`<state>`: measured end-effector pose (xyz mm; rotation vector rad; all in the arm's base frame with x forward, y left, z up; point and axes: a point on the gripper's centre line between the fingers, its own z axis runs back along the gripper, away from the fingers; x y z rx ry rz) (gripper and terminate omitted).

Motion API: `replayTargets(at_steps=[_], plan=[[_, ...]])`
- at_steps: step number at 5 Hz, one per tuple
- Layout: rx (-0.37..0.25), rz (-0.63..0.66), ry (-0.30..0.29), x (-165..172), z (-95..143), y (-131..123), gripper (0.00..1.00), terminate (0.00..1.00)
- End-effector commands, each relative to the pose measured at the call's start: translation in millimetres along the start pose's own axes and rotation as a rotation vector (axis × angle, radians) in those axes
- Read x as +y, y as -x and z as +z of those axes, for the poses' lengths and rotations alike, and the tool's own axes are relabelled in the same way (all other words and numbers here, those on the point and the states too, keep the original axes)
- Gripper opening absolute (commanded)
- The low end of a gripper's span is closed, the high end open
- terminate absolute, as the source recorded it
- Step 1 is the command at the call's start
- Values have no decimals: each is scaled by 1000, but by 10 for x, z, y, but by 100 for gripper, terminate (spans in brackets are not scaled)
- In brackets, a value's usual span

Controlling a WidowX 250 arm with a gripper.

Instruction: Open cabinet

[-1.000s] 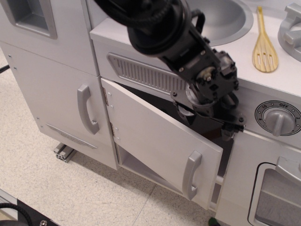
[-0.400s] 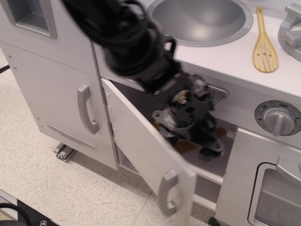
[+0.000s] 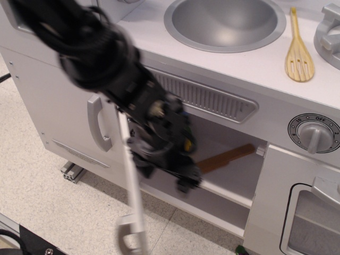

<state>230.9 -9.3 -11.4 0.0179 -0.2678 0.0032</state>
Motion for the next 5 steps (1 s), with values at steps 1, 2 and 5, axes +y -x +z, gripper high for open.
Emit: replayTargets(at_steps=[1,2,5], plan=[[78,158,-64,417,151,82,100,0],[121,195,-111,542,201,76,100,0],[121,195,-111,542,201,76,100,100]])
